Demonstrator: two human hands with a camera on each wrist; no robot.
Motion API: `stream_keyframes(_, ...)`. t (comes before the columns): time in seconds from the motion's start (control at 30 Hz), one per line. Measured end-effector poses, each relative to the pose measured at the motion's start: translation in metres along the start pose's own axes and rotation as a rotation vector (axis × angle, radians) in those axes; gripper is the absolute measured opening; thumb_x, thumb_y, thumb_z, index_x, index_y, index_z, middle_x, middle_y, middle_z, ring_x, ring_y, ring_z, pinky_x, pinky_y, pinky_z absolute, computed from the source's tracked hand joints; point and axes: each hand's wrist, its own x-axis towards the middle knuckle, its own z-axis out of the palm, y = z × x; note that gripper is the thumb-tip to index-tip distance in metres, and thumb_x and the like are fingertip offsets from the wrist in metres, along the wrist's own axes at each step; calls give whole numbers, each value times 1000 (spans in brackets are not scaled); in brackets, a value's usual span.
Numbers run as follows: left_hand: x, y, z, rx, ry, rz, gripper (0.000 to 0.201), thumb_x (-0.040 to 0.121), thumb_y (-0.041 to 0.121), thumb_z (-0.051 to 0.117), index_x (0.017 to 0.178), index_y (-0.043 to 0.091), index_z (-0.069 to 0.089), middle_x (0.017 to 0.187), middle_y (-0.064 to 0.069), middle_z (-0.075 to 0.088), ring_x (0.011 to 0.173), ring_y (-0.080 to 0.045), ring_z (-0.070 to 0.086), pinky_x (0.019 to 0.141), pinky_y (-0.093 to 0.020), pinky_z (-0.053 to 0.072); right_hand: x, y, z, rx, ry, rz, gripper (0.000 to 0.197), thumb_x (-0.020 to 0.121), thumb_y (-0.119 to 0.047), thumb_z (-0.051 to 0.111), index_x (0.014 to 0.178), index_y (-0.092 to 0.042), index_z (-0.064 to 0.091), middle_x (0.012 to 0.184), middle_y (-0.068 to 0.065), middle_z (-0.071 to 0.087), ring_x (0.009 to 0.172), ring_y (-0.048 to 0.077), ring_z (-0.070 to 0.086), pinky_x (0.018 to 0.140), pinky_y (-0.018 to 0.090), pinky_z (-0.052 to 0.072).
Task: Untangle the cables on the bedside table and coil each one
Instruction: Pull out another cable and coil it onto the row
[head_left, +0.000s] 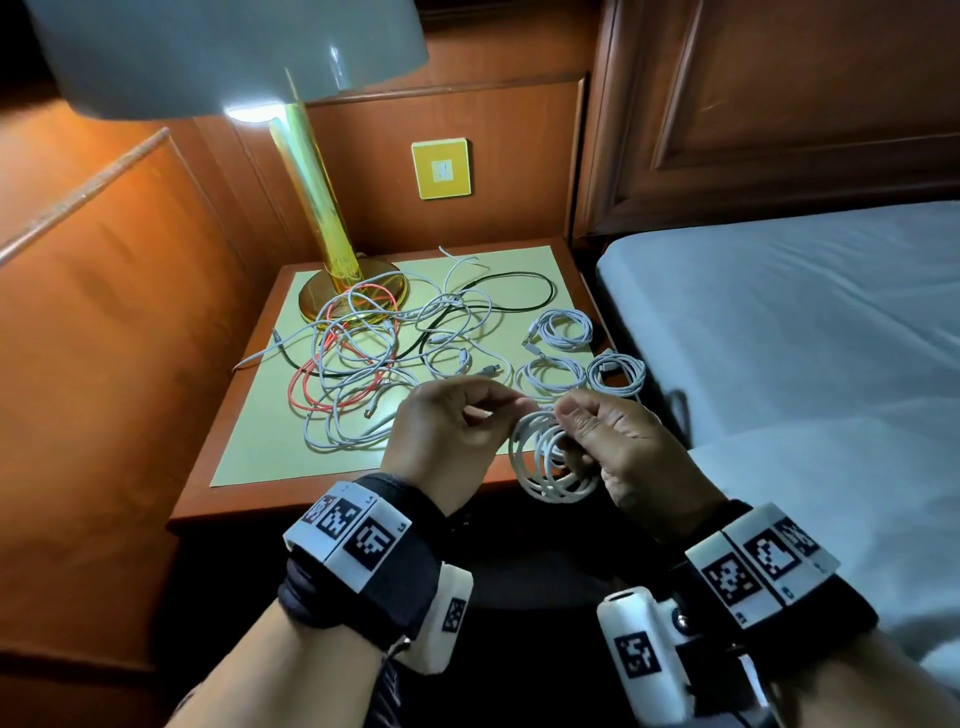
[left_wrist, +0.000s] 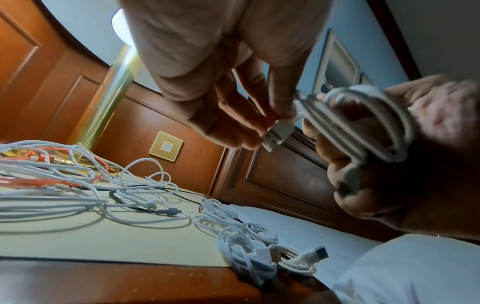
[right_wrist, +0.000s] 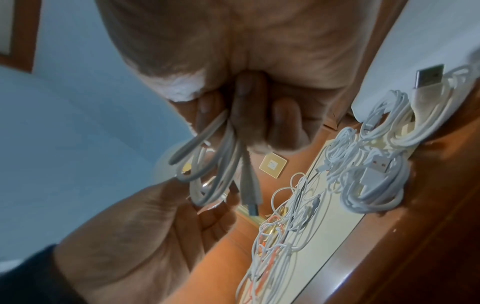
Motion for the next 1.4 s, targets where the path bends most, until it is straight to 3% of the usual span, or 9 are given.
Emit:
stream_keyframes(0.13,-5,7,7,-169,-51,-101,18,93,21,70,77,16,77,67,-4,72,59,-24,68,64,-44,60,-1,4,-4,-263,84,-136,28,92,-37,54,84,-12,62,61,-12,50,59,6,46,59,26,38)
stream_keyframes(0.2,-9,12,9,-308,-75,-169,31,93,35,67,78,9,75,72,-11,73,64,-27,71,69,-48,61,-1,3,-6,-330,123,-182,25,100,-31,54,87,-11,63,61,-14,53,59,4,48,59,28,39)
stream_keyframes(0.3,-12,10,10,-268,-156,-109,39,78,53,77,84,14,76,78,-11,75,72,-24,72,75,-50,60,0,2,-10,-426,150,-187,30,103,-28,50,82,-8,58,60,-13,53,59,4,48,61,30,42)
stream_keyframes(0.5,-12,7,14,-197,-165,-99,18,73,21,82,89,18,74,84,-1,77,79,-21,75,80,-48,61,3,9,-8,-447,167,-163,30,103,-32,49,85,-10,59,71,0,62,72,23,64,72,43,54)
stream_keyframes(0.67,-14,7,20,-151,-99,-56,13,80,5,78,86,16,74,78,5,75,71,-4,69,70,-22,55,4,12,-6,-427,163,-180,35,99,-44,48,84,-15,59,71,3,61,76,30,66,76,53,56)
stream_keyframes(0.97,-13,5,23,-258,-74,-37,19,82,-4,64,88,11,73,84,-6,76,79,-20,72,80,-38,59,4,14,-6,-370,170,-159,46,93,-60,46,87,-16,60,77,2,65,79,25,64,81,54,56)
stream_keyframes(1.13,-14,2,22,-335,-139,-54,14,89,-9,60,95,1,68,82,-2,72,76,-9,67,73,-22,54,4,15,-5,-284,138,-90,42,95,-56,49,88,-17,63,80,5,70,82,24,70,81,46,59)
stream_keyframes(1.27,-13,0,20,-409,-159,-55,16,84,-1,63,99,1,65,87,-4,71,82,-14,67,81,-29,56,5,15,-4,-306,161,-116,48,93,-63,47,90,-17,63,82,7,71,83,30,70,83,54,56)
stream_keyframes(1.4,-12,-1,17,-425,-158,-44,34,80,-18,64,106,3,60,91,-6,71,84,-14,68,79,-28,57,6,14,-4,-314,155,-116,60,87,-73,45,91,-16,61,81,9,70,80,33,68,79,55,56)
